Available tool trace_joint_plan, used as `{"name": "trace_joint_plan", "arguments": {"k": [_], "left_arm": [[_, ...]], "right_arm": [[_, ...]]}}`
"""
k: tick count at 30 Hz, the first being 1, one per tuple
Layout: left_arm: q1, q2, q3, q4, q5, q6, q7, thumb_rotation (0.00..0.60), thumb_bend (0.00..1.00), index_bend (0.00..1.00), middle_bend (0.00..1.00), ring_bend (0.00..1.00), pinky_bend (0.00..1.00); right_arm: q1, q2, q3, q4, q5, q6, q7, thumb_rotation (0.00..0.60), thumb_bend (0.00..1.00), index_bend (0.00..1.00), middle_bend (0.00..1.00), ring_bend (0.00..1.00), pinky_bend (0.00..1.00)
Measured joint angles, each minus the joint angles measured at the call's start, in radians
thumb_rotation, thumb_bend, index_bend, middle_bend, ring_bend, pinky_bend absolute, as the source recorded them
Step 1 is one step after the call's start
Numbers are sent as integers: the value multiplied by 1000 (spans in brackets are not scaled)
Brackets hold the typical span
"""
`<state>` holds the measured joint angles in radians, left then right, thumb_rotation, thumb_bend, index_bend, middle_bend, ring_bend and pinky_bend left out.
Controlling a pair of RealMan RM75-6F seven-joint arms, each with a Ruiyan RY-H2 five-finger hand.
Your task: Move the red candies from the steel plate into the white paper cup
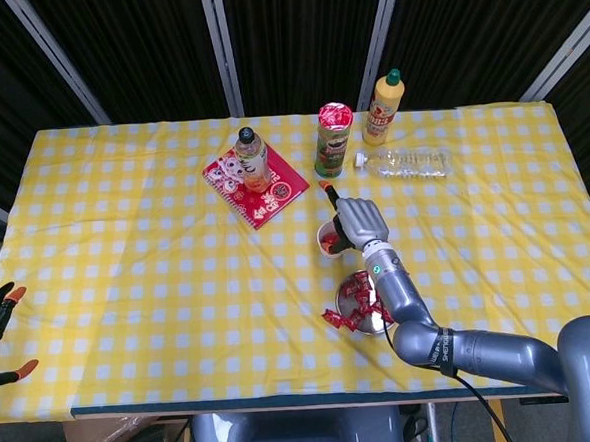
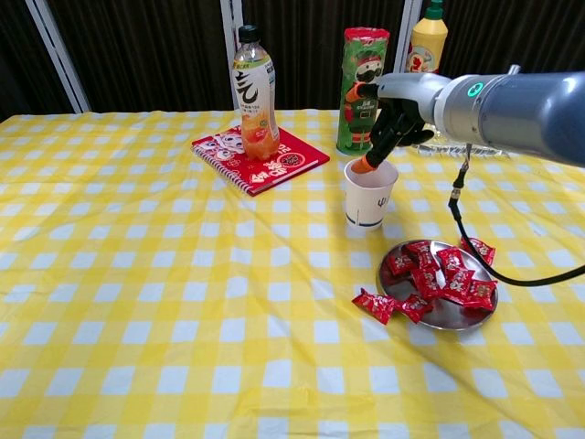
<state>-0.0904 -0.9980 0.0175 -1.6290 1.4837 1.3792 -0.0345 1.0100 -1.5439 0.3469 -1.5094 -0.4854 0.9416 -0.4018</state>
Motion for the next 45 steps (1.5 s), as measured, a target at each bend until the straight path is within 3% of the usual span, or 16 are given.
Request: {"name": "trace_joint_plan", "arguments": {"k": [8,15,19,31,45], "left_arm": [[4,-4,-1,8,9,16,-10,600,11,0,0,0,0],[8,-7,0,16,23,31,-15,600,11,0,0,0,0],[12,-7,2,19,31,39,-22,600,11,0,0,0,0],[15,-13,2,24,37,50,-13,600,11,0,0,0,0],[16,-17,0,25,31,50,-3,600,11,0,0,0,0]], "right_arm": [[-48,74,-13,-185,-88,116,-12,600,273,76,823,855,972],[-118,153,-99,-367,-83,222,-92,600,274,298,824,854,972],[-172,175,-159,-419,-97,275,-103,600,273,308,824,854,972],[-274,147,-269,-379,-182,294,-75,600,273,310,824,854,972],[-322,63,-316,-297,-197,225,-57,600,273,353,824,855,972]]}}
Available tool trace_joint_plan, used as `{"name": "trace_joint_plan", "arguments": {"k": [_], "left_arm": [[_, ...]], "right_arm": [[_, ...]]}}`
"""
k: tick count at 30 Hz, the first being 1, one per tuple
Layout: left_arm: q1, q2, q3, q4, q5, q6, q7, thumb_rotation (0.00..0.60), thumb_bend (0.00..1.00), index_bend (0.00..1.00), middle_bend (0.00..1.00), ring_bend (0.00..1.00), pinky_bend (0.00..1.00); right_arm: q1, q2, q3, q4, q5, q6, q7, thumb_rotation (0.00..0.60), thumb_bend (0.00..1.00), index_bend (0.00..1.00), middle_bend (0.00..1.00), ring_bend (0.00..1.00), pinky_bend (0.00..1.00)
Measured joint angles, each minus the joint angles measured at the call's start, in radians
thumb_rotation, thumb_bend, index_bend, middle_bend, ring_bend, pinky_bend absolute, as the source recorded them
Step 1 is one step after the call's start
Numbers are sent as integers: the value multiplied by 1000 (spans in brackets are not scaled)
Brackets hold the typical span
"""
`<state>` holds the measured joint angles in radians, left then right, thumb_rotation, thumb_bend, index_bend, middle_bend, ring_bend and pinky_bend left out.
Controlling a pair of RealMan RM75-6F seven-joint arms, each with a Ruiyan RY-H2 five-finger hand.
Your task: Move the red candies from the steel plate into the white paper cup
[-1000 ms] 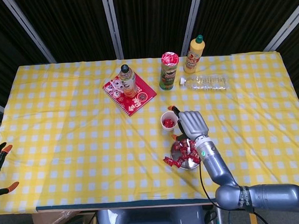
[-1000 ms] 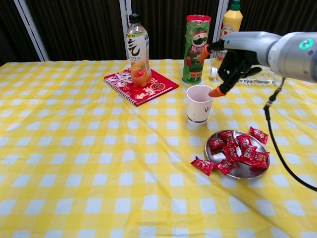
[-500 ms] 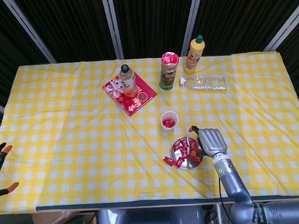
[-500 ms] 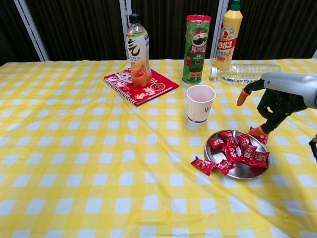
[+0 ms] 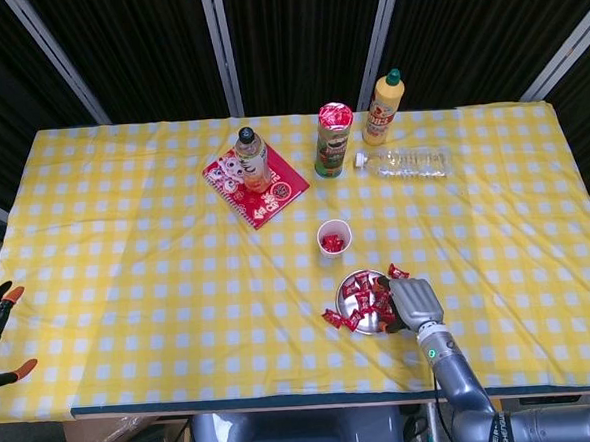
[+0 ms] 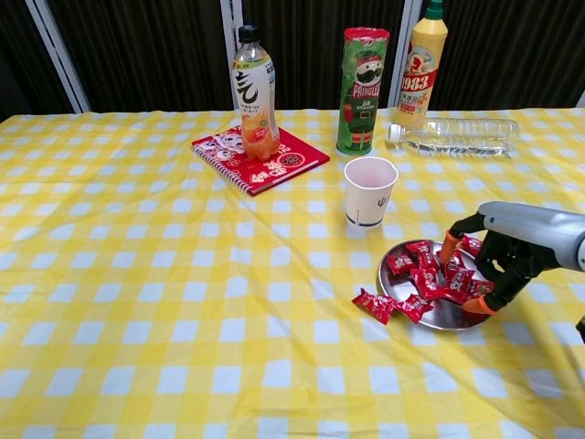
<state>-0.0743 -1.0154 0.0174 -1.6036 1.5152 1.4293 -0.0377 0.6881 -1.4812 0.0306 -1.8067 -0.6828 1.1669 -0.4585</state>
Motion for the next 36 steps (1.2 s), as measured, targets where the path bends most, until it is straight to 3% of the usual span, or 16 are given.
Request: {"name": "trace_joint_plan", "arguments": {"k": [9,15,23,36], "left_arm": [[-1,1,0,1,-3,-4,-3,600,11,0,0,0,0],[-2,2,0,-1,-5,-6,-3,600,11,0,0,0,0],[-1,1,0,4,-3,-5,-11,600,11,0,0,0,0],[1,2,0,1,0,1,-10,600,11,0,0,0,0]], "right_arm": [[-8,-20,8,38,18,-18,-16,600,273,353,824,854,972],[-15,-28,16,77,41,-43,-17,600,279,456,824,855,972],[-28,-33,21,102,43,-69,-9,600,483,637,823,854,972],[-37,-41,44,78,-5,-54,-5,600,550,653,824,855,972]]}}
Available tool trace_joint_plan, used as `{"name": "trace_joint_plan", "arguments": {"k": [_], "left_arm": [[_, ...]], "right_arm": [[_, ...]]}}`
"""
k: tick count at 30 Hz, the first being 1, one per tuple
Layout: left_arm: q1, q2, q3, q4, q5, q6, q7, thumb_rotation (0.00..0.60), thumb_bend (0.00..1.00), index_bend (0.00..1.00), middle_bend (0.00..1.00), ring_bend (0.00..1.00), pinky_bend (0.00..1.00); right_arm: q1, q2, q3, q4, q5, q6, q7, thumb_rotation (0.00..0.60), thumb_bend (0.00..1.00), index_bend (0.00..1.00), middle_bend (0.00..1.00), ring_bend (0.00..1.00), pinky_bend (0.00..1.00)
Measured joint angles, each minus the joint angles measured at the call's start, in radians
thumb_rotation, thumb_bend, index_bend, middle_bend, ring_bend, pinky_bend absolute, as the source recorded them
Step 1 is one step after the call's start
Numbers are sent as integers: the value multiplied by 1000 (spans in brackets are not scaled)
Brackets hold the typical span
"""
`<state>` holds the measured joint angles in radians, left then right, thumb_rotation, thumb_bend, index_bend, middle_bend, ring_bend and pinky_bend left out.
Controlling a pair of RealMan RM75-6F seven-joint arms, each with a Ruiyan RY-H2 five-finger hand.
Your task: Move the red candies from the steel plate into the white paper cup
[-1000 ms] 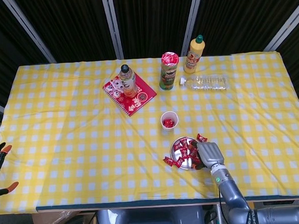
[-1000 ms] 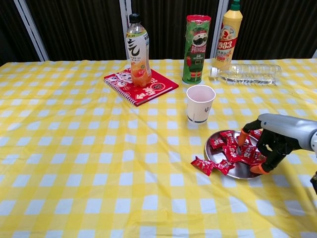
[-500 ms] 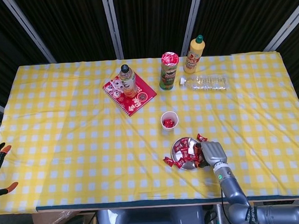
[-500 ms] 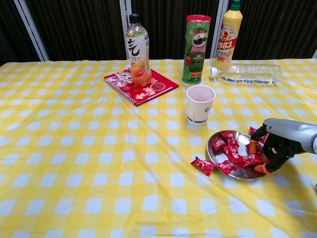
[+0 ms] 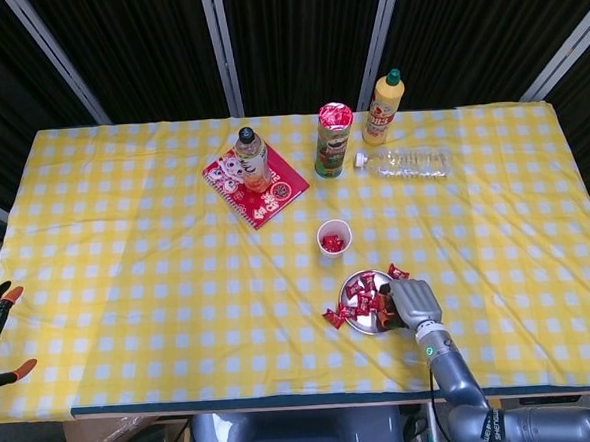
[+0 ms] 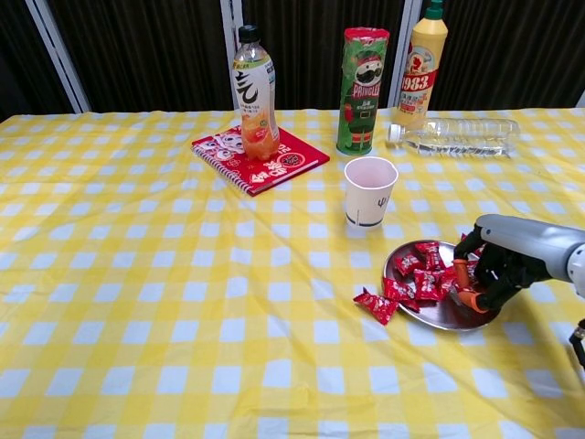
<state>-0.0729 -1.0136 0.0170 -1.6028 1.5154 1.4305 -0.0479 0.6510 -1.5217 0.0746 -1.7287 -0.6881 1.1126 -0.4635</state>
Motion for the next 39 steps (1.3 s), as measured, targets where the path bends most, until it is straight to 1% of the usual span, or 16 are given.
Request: {"name": "trace_joint_plan", "arguments": {"k": [7,13,18,22,28,35,37,39], "left_arm": [[0,0,1,4,0,-3,-8,600,11,0,0,0,0],[-2,3,1,-1,-1,-7,-10,600,11,0,0,0,0],[-4,5,1,-8,-1,-11,-7,600,11,0,0,0,0],[-6,8,1,-11,-4,-17,-7,600,11,0,0,0,0],[-10,10,1,-15,-11,-27,-8,600,11,0,0,0,0],[-16,15,0,-16,-19,-44,-19,600,11,0,0,0,0],[-17,16,0,-18,-22,-48,-22,600,11,0,0,0,0],[-19,19,0,-21,-26,-54,-23,600,11,0,0,0,0]], "right_arm": [[11,28,41,-50,-3,16,-16,600,551,656,823,855,972],[31,71,96,-97,11,25,-27,600,552,656,823,855,972],[50,89,139,-115,27,24,-29,600,552,656,823,855,972],[75,96,185,-118,44,13,-22,600,552,656,823,855,972],[138,80,250,-77,74,-15,-22,600,552,656,824,855,972],[210,27,289,28,123,-63,-26,600,552,654,823,854,972],[231,7,296,69,139,-81,-27,600,552,634,823,855,972],[248,-10,300,104,152,-98,-27,600,552,590,823,854,972]]}}
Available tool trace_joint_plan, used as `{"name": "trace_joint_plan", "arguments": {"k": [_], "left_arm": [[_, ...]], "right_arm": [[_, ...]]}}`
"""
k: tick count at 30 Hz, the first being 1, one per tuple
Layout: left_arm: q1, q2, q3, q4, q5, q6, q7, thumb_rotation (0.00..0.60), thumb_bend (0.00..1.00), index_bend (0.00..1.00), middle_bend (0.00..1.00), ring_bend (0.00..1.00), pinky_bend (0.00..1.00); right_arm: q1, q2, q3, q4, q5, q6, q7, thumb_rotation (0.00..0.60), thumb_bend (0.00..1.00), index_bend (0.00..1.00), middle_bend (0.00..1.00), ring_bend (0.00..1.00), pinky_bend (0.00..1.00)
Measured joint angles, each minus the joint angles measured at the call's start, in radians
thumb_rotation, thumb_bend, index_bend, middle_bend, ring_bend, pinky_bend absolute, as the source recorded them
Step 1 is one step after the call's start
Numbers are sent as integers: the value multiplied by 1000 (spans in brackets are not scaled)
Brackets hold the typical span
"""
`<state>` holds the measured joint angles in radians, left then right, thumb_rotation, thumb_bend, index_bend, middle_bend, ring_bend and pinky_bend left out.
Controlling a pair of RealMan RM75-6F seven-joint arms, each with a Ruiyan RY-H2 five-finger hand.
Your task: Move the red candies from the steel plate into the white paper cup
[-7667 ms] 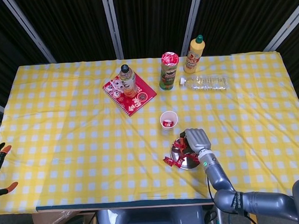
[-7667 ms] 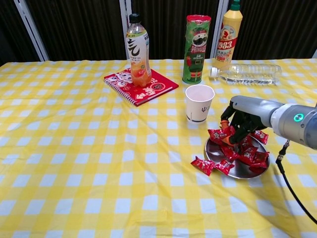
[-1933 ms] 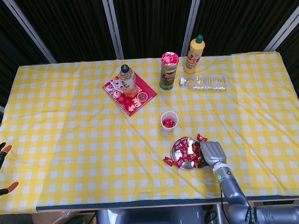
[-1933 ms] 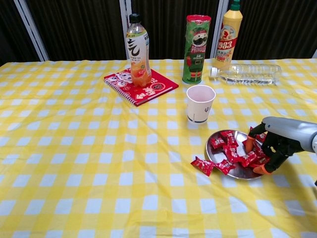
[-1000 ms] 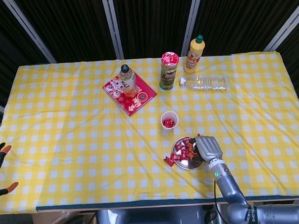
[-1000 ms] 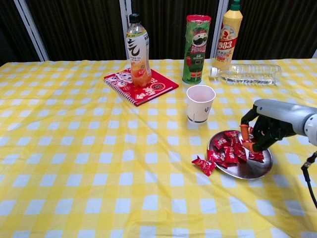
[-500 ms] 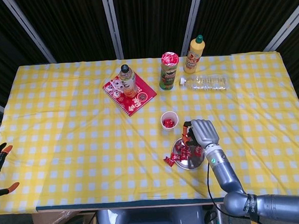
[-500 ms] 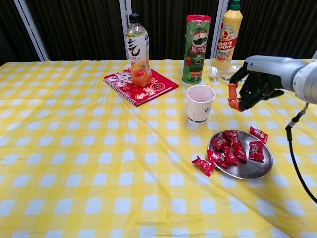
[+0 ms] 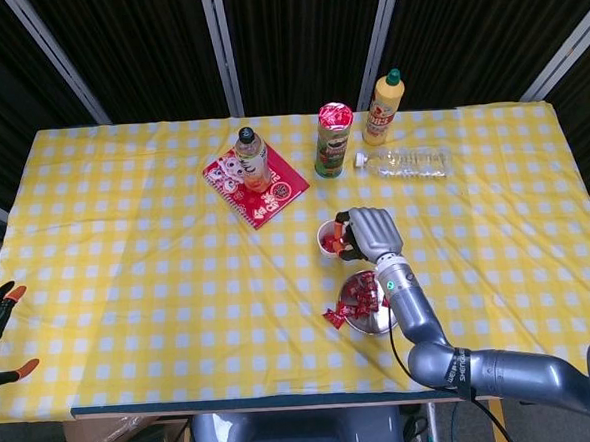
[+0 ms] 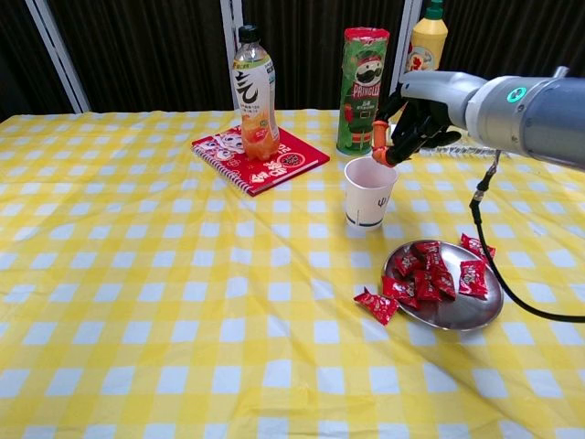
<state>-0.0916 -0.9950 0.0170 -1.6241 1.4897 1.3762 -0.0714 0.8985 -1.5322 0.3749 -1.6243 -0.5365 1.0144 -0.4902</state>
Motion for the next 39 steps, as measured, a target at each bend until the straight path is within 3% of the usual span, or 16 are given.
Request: {"name": "trace_joint_plan", "arguments": {"k": [4,10,13,18,24,27,31,39], "left_arm": [[-3,5,0,-5,-4,-8,-1,600,11,0,0,0,0],[-5,8,1,-10,-7,-13,-3,600,11,0,0,0,0],[-4,9,1,-10,-6,-11,-3,600,11,0,0,0,0],[-3,7,1,-6,-7,-10,-5,600,11,0,0,0,0],[-1,7,1,-4,-4,-4,-9,600,11,0,0,0,0],[2,5,2,-1,-1,4,-9,600,11,0,0,0,0],[7,3,2,5,6,18,-12,600,11,0,0,0,0],[15,-6,2,12,24,44,-5,600,11,0,0,0,0]], "right_arm": [[29,-38,0,77,23,-36,3,600,547,503,824,855,972],[51,-81,-14,159,38,-72,17,600,437,341,823,855,972],[54,-87,-17,166,37,-73,26,600,418,309,823,855,972],[48,-74,-18,131,11,-50,32,600,417,308,824,855,972],[17,-26,-36,0,-34,13,27,600,417,308,824,855,972],[-10,8,-68,-89,-54,58,10,600,416,308,823,855,972],[-68,47,-148,-186,-90,136,-15,600,417,308,823,854,972],[-173,60,-281,-228,-165,197,-10,600,417,308,823,855,972]]}}
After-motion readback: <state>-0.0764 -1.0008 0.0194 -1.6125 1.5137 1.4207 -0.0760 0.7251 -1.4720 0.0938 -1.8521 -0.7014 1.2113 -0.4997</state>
